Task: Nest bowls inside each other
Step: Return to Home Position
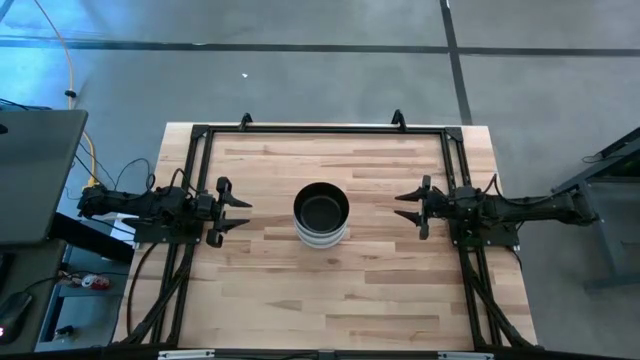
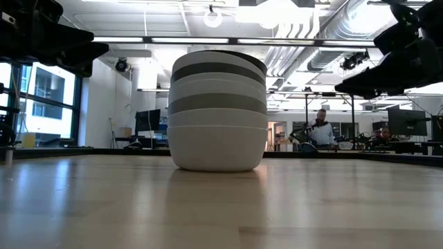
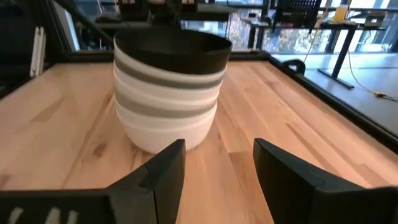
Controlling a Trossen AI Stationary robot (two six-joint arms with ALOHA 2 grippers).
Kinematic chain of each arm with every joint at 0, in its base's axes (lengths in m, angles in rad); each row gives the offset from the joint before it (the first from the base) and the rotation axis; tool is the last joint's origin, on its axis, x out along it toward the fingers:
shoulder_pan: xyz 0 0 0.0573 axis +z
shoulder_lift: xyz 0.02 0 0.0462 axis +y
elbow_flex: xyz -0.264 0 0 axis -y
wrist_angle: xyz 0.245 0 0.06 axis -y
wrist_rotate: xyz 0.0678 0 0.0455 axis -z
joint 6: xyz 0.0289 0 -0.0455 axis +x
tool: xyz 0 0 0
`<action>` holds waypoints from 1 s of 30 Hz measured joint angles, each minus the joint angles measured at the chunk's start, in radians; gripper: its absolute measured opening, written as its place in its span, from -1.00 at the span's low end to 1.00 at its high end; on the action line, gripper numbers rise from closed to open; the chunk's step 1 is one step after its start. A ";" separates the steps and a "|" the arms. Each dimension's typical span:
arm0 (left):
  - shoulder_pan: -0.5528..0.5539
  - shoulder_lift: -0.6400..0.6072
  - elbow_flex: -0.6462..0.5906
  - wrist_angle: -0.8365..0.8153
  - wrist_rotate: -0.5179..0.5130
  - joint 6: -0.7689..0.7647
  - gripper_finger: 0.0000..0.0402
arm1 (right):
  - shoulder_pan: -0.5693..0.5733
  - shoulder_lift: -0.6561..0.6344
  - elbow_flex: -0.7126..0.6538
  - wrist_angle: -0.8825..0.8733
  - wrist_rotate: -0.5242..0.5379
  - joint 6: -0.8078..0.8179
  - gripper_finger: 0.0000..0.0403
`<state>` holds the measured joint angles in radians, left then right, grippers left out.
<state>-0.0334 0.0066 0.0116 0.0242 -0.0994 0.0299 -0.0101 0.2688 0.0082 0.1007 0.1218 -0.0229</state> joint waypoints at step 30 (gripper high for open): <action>0.000 0.000 0.000 0.000 0.000 0.000 -0.10 | 0.000 0.000 0.000 -0.081 -0.160 -0.064 -0.09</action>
<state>-0.0334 0.0063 0.0116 0.0242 -0.0998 0.0299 -0.0105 0.2687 0.0078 0.0200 -0.0385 -0.0870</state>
